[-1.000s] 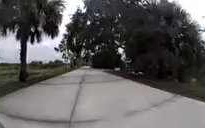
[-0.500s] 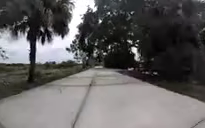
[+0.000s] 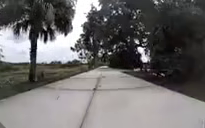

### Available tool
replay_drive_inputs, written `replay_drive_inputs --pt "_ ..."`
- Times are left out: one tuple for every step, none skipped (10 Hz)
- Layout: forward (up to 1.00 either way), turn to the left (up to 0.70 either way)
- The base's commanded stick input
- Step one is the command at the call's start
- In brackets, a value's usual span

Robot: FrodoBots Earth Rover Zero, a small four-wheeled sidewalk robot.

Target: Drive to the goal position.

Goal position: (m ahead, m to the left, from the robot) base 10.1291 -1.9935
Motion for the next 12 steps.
replay_drive_inputs --pt "0.85 0.00" --pt "0.85 0.00" --pt "0.85 0.00" --pt "0.85 0.00" --pt "0.85 0.00" --pt "0.85 0.00" --pt "0.85 0.00" --pt "0.85 0.00" --pt "0.85 0.00" --pt "0.85 0.00" --pt "0.85 0.00" --pt "0.85 0.00"
